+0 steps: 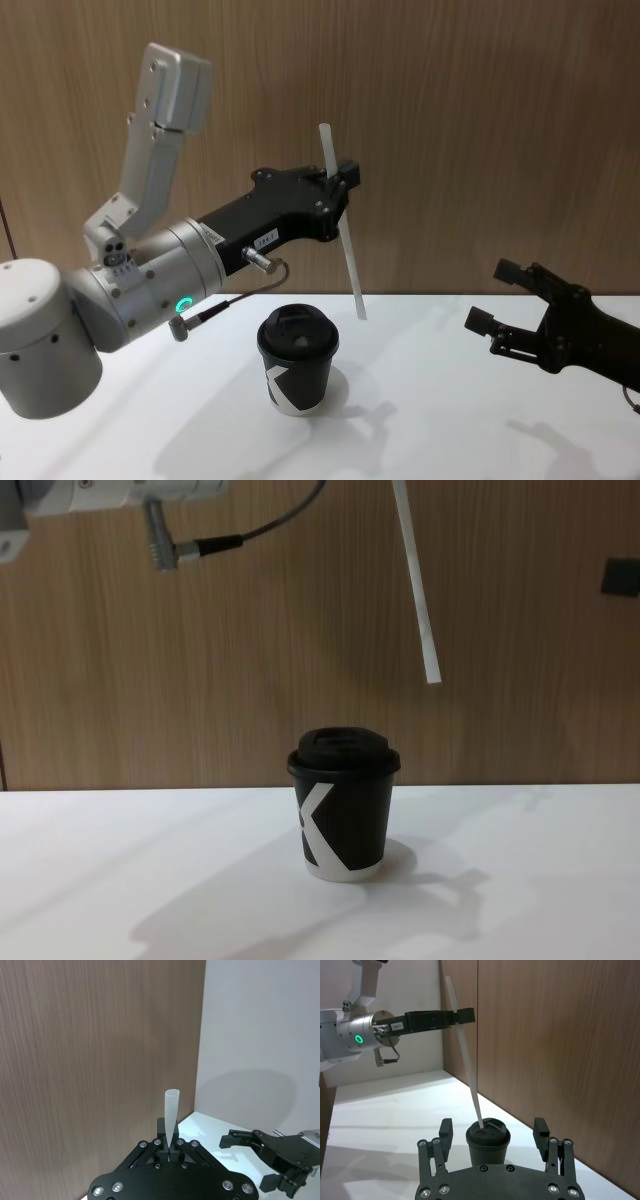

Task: Pick up the straw with one hand, pass it to the other hand, and insert it into the cup.

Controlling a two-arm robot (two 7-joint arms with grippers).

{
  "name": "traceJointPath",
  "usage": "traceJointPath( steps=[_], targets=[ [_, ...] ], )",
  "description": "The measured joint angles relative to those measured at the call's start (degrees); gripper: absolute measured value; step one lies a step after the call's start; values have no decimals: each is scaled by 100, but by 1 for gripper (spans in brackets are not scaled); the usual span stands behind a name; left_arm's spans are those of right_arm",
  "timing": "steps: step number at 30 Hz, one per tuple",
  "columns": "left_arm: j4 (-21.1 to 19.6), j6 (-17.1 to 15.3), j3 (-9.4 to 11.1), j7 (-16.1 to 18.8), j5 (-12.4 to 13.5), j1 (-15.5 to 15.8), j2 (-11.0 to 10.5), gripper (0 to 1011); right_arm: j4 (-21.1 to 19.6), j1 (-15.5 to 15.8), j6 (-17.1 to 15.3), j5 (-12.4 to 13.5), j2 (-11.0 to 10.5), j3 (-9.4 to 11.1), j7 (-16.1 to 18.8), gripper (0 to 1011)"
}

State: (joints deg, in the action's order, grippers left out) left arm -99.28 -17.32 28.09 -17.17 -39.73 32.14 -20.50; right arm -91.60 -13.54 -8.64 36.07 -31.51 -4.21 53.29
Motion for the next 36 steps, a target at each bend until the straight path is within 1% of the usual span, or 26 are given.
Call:
traceJointPath(
  steps=[7, 19, 28, 32, 33, 36],
  targets=[
    [-144, -118, -5, 6, -62, -15, -121, 3, 0, 0, 0, 0, 0, 0, 0, 1001],
    [-329, -207, 8, 116, -48, -51, -304, 4, 0, 0, 0, 0, 0, 0, 0, 1001],
    [-430, -245, 45, 275, 112, -99, -415, 4, 0, 0, 0, 0, 0, 0, 0, 1001],
    [-452, -247, 97, 355, 258, -124, -454, 4, 0, 0, 0, 0, 0, 0, 0, 1001],
    [-452, -247, 97, 355, 258, -124, -454, 4, 0, 0, 0, 0, 0, 0, 0, 1001],
    [-463, -239, 150, 416, 391, -145, -476, 4, 0, 0, 0, 0, 0, 0, 0, 1001]
  ],
)
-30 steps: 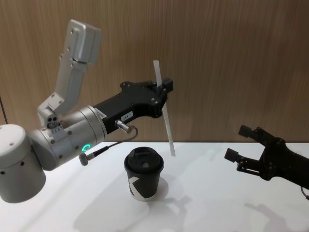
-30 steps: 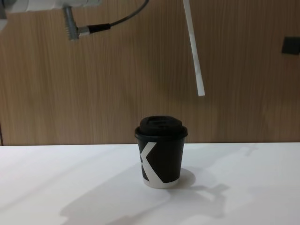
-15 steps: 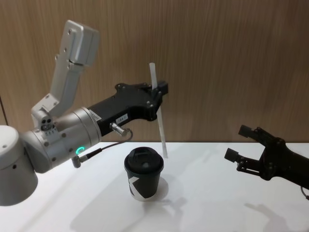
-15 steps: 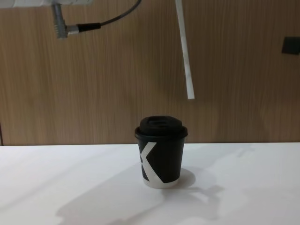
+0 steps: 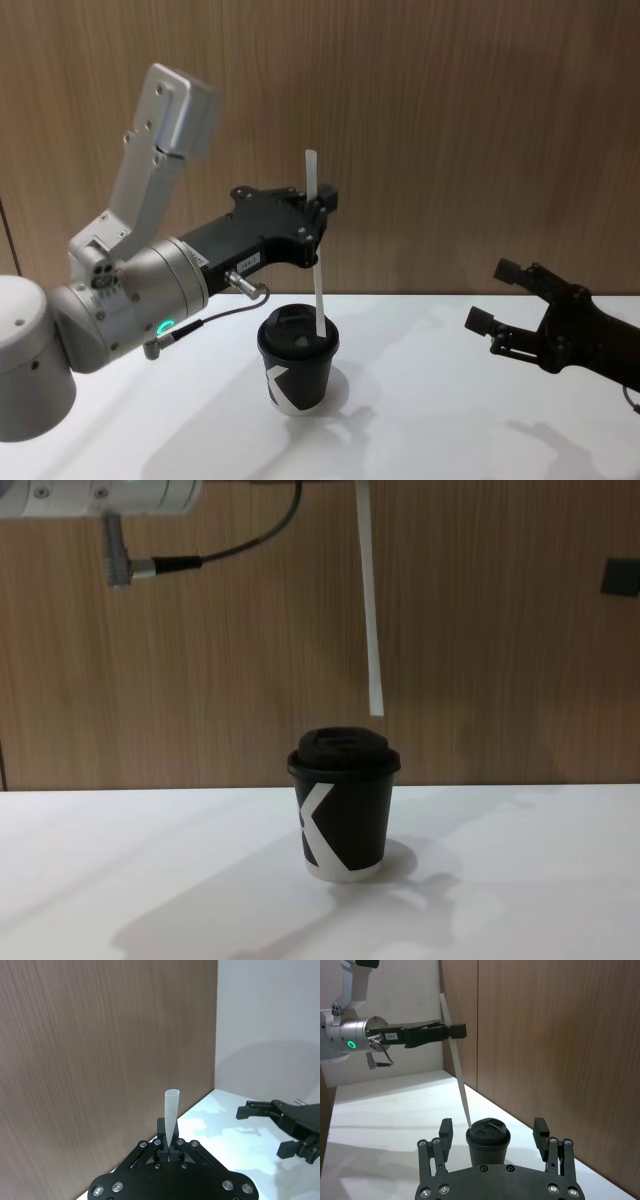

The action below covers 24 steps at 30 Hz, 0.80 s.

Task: Pick up the straw with one hand, pass it to the other hand, and insert it into the cup.

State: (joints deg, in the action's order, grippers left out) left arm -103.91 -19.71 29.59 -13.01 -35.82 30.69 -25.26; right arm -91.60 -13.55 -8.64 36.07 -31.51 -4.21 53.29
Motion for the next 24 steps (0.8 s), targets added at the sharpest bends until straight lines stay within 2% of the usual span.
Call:
traceJointPath(
  steps=[12, 24],
  targets=[
    [-46, 8, 89, 172, 321, -80, -36, 3, 0, 0, 0, 0, 0, 0, 0, 1001],
    [-45, 60, 77, 250, 489, -136, -18, 4, 0, 0, 0, 0, 0, 0, 0, 1001]
  ],
)
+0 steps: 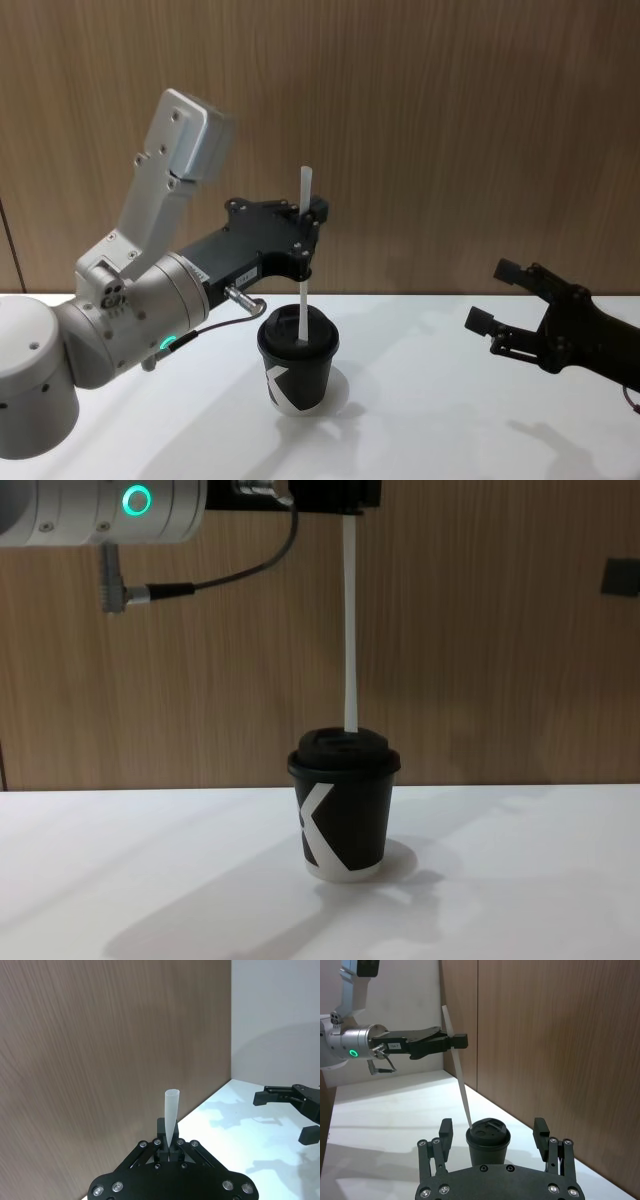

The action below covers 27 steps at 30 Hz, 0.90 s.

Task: Pick up the straw with one hand, pass it to the other hand, and insert it into the cup.

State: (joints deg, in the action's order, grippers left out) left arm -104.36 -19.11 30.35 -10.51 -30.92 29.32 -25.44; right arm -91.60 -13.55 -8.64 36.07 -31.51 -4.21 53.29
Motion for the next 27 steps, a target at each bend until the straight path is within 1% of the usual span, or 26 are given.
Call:
traceJointPath(
  steps=[11, 27],
  targets=[
    [90, 76, -29, 13, 114, -20, 59, 4, 0, 0, 0, 0, 0, 0, 0, 1001],
    [259, 118, -44, -62, 166, -36, 185, 4, 0, 0, 0, 0, 0, 0, 0, 1001]
  ],
)
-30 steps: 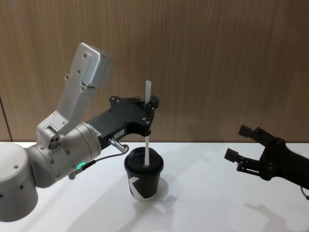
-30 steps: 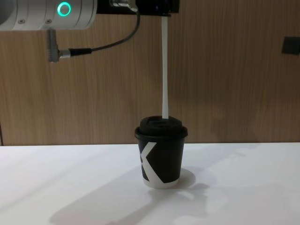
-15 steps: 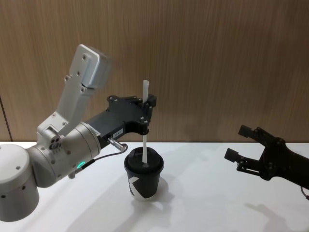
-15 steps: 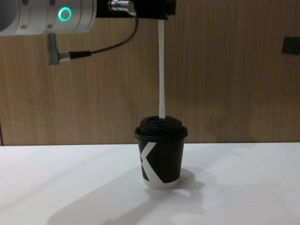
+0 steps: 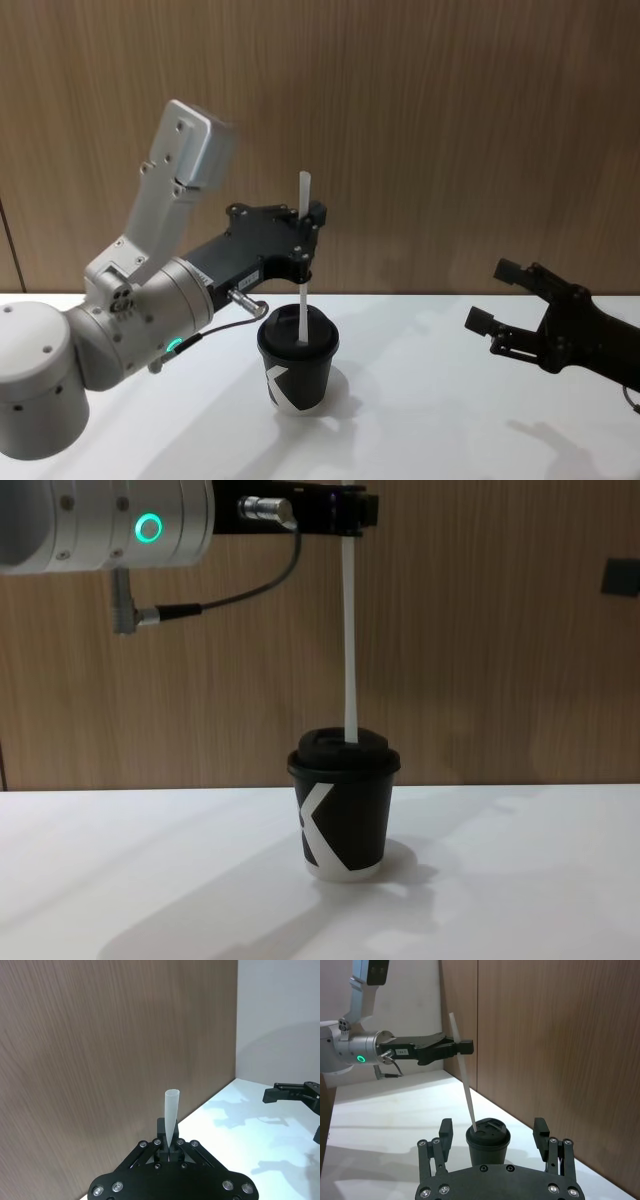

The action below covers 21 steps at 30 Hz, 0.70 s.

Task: Pick up the straw with one hand, pass it to the other hand, and insert it into the cup.

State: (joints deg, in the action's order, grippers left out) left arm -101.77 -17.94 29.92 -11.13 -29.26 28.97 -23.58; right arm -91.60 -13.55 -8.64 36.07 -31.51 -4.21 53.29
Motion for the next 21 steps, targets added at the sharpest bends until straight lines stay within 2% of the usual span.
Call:
traceJointPath(
  steps=[21],
  targets=[
    [154, 48, -40, 79, 183, -46, 161, 4, 0, 0, 0, 0, 0, 0, 0, 1001]
  ],
)
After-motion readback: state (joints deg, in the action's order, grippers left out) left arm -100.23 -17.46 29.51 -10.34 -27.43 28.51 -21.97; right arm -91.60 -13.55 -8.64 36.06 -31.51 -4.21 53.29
